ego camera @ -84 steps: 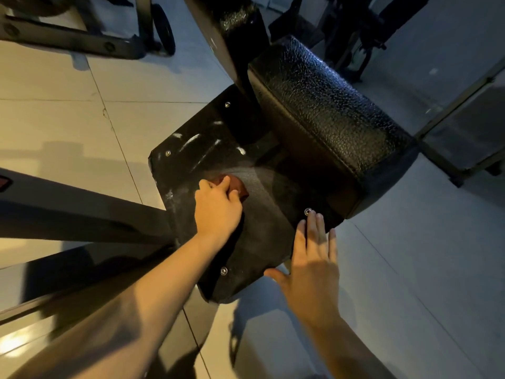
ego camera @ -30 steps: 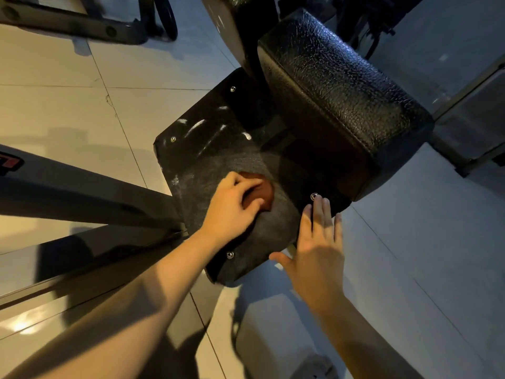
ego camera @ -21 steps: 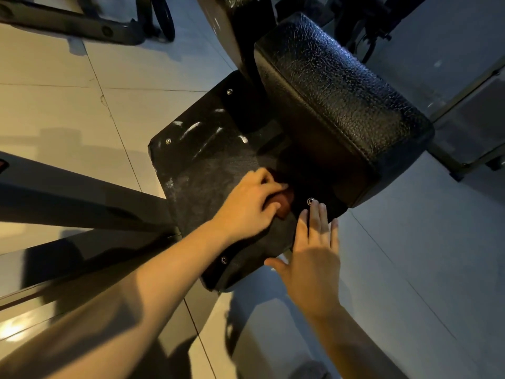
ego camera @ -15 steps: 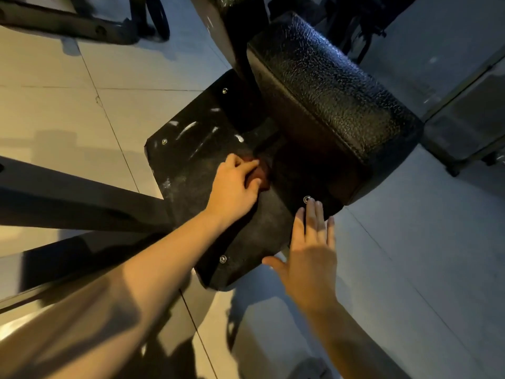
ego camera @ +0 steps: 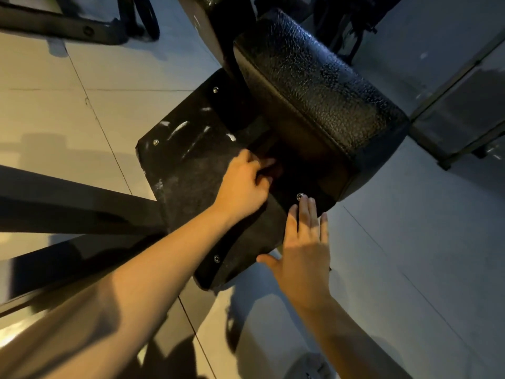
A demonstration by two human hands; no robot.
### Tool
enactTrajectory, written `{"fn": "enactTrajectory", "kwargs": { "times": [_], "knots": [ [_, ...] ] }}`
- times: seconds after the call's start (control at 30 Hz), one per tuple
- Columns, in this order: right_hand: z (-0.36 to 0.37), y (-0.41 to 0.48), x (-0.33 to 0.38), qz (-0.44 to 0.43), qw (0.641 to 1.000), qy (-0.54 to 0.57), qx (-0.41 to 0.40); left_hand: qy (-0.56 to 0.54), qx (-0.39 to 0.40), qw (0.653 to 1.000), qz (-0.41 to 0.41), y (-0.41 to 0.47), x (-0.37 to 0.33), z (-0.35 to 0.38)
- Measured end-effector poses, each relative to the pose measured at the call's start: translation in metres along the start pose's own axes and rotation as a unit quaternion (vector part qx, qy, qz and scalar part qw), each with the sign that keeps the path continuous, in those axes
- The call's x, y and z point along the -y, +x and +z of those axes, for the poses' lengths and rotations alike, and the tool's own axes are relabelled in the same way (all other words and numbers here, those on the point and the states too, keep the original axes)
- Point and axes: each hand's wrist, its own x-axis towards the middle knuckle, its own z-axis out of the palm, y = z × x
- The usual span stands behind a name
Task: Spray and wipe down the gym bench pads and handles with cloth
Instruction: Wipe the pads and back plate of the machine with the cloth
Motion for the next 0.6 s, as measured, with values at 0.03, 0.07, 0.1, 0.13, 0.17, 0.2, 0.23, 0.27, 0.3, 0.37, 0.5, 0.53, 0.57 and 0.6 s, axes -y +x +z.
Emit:
{"fn": "enactTrajectory", "kwargs": {
  "times": [0.03, 0.07, 0.1, 0.13, 0.17, 0.2, 0.23, 0.27, 0.3, 0.37, 0.5, 0.53, 0.57, 0.6],
  "knots": [
    [0.000, 0.000, 0.000, 0.000, 1.000, -0.005, 0.004, 0.007, -0.042, 0.998, -0.038, 0.004, 0.007, 0.000],
    [0.001, -0.002, 0.000, 0.000, 1.000, -0.007, 0.008, 0.009, -0.076, 0.993, -0.086, 0.006, 0.013, -0.001],
    [0.002, -0.003, -0.001, -0.001, 1.000, -0.005, 0.008, 0.002, -0.088, 0.989, -0.119, 0.006, 0.015, -0.001],
    [0.003, -0.004, -0.002, -0.002, 1.000, 0.000, 0.005, -0.006, -0.076, 0.990, -0.118, 0.004, 0.013, 0.001],
    [0.003, -0.004, -0.002, -0.005, 1.000, 0.005, 0.002, -0.015, -0.052, 0.995, -0.085, 0.003, 0.007, 0.003],
    [0.002, -0.003, -0.002, -0.005, 1.000, 0.009, 0.000, -0.029, -0.024, 0.998, -0.047, 0.001, 0.000, 0.006],
    [0.002, -0.002, -0.001, -0.003, 1.000, 0.009, -0.002, -0.043, -0.003, 0.999, -0.012, -0.001, -0.004, 0.009],
    [0.002, -0.001, -0.002, -0.002, 1.000, 0.008, -0.004, -0.045, 0.009, 0.999, 0.012, -0.002, -0.005, 0.009],
    [0.002, 0.000, -0.002, 0.000, 1.000, 0.007, -0.003, -0.031, 0.007, 0.999, 0.020, -0.001, -0.003, 0.007],
    [0.001, 0.000, -0.002, -0.001, 1.000, 0.004, -0.002, 0.006, -0.030, 1.000, -0.006, 0.004, 0.010, 0.002],
    [0.005, -0.003, -0.005, -0.009, 1.000, -0.006, 0.006, 0.005, -0.054, 0.991, -0.125, 0.002, 0.016, -0.004],
    [0.005, -0.003, -0.005, -0.009, 1.000, -0.007, 0.007, 0.005, -0.030, 0.994, -0.101, -0.002, 0.009, -0.002],
    [0.005, -0.003, -0.004, -0.009, 1.000, -0.006, 0.004, -0.002, -0.004, 0.998, -0.067, -0.007, 0.001, 0.001],
    [0.004, -0.003, -0.004, -0.008, 1.000, -0.003, -0.001, -0.011, 0.015, 0.999, -0.034, -0.013, -0.007, 0.005]
  ]
}}
